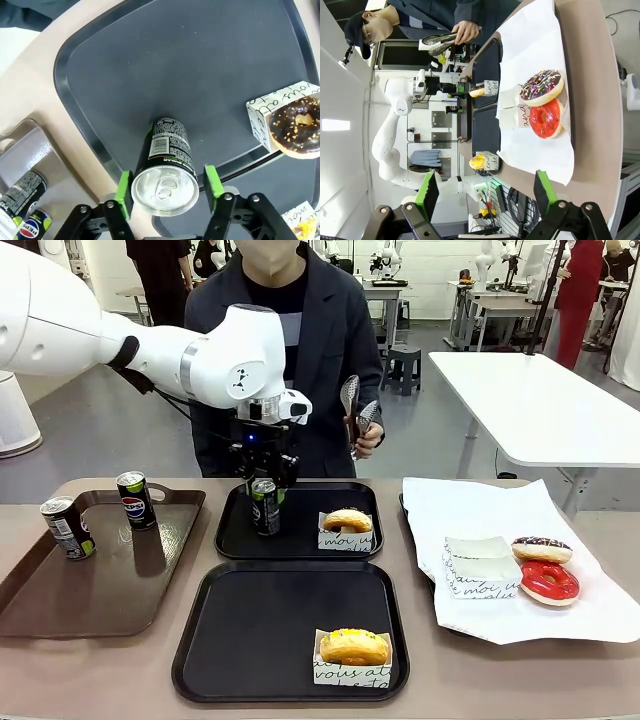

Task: Set up donuts and drinks on trays.
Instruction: Pick up one Pepsi coke and place it on the Flat Tray.

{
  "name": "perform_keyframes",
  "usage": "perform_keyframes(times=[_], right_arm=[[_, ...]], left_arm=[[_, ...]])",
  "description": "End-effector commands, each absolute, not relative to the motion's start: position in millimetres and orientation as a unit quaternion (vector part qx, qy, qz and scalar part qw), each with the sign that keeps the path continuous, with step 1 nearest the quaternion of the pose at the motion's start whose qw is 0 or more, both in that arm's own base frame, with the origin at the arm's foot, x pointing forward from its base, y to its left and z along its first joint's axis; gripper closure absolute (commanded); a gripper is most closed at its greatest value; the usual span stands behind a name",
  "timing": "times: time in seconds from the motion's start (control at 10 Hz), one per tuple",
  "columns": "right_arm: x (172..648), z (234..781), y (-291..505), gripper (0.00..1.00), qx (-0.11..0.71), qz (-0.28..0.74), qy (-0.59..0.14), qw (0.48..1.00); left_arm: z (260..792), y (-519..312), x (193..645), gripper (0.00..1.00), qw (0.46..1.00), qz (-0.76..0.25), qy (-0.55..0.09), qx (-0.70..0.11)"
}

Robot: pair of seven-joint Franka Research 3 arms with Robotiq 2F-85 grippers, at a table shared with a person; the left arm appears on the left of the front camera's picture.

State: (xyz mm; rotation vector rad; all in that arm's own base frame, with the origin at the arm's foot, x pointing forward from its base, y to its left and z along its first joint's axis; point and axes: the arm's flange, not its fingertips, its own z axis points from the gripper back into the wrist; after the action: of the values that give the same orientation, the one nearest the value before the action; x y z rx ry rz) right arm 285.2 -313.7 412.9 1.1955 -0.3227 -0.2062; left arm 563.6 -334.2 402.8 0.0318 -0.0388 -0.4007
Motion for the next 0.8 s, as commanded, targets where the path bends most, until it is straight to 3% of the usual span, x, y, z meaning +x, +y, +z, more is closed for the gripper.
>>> perform_keyframes(times=[0.0, 0.1, 0.2, 0.3, 0.7], right_arm=[[285, 413, -313, 0.0, 0.563, -0.094, -0.153, 0.807], [285, 413, -313, 0.0, 0.563, -0.094, -0.153, 0.807], [285, 413, -313, 0.0, 0.563, -0.094, -0.153, 0.807], [285, 413, -313, 0.0, 0.563, -0.094, -0.153, 0.807], [285, 413, -313, 0.0, 0.563, -0.094, -0.153, 0.807]], left_arm=[[409, -332, 561, 0.0, 0.982, -0.189, -0.012, 0.015], [415, -329, 555, 0.0, 0.981, -0.193, -0.014, 0.015], [423, -323, 548, 0.09, 0.981, -0.192, -0.014, 0.011], [435, -315, 537, 0.0, 0.981, -0.192, -0.015, 0.008], [464, -295, 502, 0.0, 0.981, -0.191, -0.025, -0.015]])
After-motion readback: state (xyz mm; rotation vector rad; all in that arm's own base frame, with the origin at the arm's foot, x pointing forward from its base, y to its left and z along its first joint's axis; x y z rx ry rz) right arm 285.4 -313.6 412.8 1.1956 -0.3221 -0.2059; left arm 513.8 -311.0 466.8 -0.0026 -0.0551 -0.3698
